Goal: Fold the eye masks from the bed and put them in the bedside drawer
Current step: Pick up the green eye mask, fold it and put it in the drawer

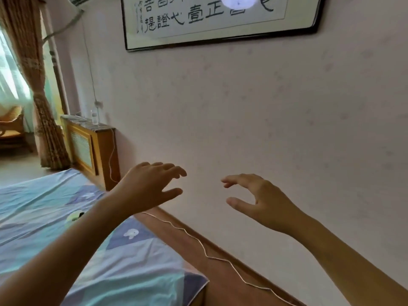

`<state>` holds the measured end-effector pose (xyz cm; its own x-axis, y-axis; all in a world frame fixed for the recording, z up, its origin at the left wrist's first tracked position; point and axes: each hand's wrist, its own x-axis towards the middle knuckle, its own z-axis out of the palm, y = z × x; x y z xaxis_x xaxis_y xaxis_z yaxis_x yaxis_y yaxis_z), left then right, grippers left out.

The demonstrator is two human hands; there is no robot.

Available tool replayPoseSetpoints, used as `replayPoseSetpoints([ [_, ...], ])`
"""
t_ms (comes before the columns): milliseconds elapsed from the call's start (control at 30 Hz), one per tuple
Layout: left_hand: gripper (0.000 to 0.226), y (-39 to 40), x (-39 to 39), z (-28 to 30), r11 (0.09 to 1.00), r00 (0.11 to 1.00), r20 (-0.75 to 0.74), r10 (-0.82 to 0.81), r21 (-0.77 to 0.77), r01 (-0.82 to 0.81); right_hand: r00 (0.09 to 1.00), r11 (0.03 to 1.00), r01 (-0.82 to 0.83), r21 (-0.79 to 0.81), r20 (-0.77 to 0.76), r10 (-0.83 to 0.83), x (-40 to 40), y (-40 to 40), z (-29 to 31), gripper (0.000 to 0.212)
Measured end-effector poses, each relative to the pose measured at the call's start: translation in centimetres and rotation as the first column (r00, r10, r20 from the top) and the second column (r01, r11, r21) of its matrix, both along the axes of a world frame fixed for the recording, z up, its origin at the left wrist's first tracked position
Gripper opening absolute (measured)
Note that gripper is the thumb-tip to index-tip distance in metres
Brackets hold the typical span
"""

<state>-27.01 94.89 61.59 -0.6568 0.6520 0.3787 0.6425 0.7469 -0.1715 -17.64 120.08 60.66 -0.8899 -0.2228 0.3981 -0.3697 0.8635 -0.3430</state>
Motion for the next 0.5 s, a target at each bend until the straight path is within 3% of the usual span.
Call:
replayPoseSetpoints([
  [300,0.045,14.6,-13.4,-1.2,0.99,0.99,0.016,-0.143,0.024,0.142,0.988,0.989,0.15,0.018,0.019,-0.15,-9.3,13.1,1.0,0.039],
  [500,0.044,22.4,-20.7,-3.0,0.99,0.99,0.025,-0.136,0.023,0.136,0.991,0.991,0.132,-0.007,0.002,-0.132,-17.2,21.1,0.4,0.036],
])
